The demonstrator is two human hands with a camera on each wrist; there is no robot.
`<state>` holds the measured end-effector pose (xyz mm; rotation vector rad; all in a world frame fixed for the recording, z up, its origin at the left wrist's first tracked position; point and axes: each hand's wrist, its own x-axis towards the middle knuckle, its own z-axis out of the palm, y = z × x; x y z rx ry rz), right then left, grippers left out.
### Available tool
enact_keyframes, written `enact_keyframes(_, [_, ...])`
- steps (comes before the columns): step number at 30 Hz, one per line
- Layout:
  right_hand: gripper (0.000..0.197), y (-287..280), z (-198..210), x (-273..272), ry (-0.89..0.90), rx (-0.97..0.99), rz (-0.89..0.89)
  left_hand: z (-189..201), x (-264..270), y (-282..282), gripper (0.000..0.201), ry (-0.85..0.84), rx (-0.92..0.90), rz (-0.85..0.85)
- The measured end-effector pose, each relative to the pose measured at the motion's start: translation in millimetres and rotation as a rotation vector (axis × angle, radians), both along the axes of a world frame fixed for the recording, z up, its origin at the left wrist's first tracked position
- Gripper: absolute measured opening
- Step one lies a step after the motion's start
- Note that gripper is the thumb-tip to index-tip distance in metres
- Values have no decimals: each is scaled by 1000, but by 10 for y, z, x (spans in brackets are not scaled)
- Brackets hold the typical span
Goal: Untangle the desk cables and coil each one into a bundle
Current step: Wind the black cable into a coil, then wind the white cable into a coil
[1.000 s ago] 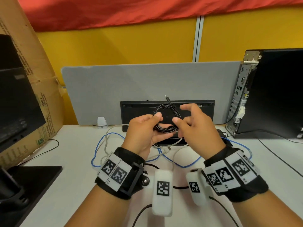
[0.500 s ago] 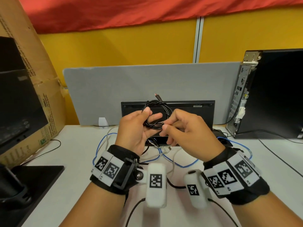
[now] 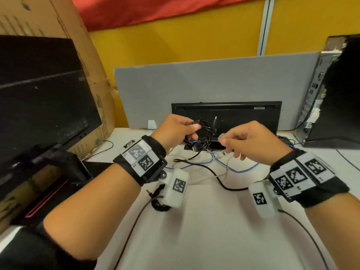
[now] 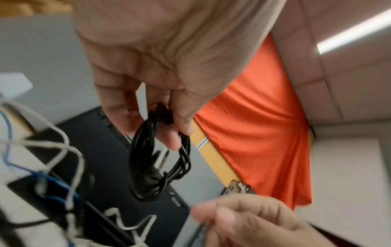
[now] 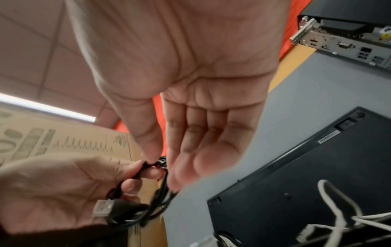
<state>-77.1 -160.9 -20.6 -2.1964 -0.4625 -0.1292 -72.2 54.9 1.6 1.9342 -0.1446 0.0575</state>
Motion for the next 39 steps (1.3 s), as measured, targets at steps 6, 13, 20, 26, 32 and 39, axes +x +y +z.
enact_keyframes(6, [19,-3,-233,-104,140,-565,65,-21,-146,288,20,135,374,9])
enact_keyframes(13, [32,86,-523,-199,206,-850,16,-377,-459,281,22,433,473,-105])
enact_keyframes(20, [27,62,-497,-150,94,-793,-69,-696,-535,335,23,383,757,-69])
enact_keyframes(26, [47,98,-511,-57,106,-823,-45,-711,-530,430,25,280,979,-58])
enact_keyframes(32, [44,198,-512,-24,90,-1076,-15,-558,-459,283,23,49,1107,-33])
enact_keyframes(39, [23,235,-236,-3,-11,-1057,53,-324,-249,-282,31,-213,930,-168])
